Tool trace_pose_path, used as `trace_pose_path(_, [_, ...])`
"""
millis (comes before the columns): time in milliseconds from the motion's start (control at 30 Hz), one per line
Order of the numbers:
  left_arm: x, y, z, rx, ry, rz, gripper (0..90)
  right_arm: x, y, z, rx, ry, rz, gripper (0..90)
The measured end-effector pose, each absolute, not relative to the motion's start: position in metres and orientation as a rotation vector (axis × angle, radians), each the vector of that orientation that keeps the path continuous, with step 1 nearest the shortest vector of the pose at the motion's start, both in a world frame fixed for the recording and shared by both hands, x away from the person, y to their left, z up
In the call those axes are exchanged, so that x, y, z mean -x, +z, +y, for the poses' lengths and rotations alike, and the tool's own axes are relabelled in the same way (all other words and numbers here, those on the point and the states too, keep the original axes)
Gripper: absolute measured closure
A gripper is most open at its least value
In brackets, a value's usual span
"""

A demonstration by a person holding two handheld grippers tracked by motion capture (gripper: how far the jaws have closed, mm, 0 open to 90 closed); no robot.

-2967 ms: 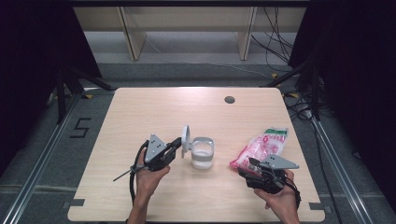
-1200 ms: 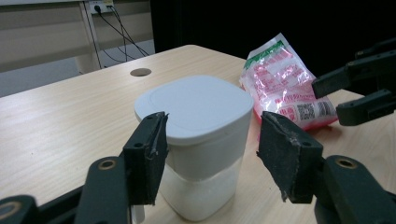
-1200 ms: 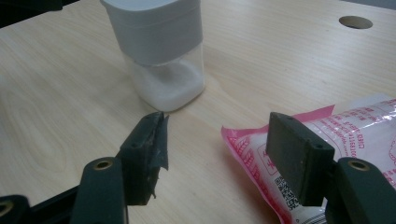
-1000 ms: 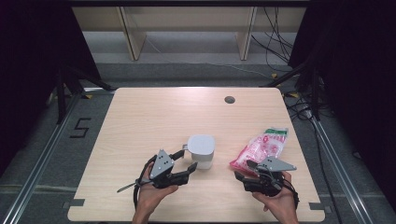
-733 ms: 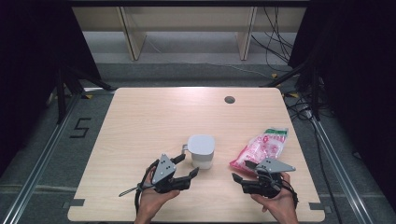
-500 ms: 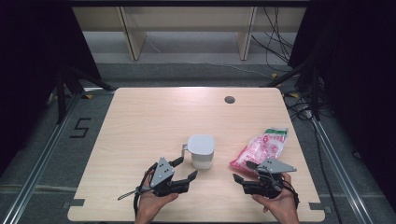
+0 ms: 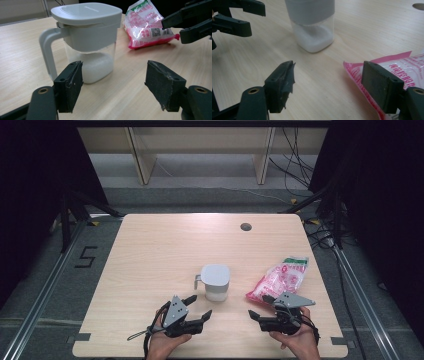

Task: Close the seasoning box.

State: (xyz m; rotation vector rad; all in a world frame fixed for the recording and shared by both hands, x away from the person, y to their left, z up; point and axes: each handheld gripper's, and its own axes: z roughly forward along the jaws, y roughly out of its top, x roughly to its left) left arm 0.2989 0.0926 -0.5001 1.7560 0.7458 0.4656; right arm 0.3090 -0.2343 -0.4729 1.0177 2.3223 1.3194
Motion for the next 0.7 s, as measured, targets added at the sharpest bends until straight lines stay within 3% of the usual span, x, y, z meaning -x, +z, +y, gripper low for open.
trace_pose_path(700, [-0.29,-0.509,0.093,-1.812,0.467,0.748,26.7,-0.297,-0.481,-0.239,-1.0,1.243,2.38,24.9])
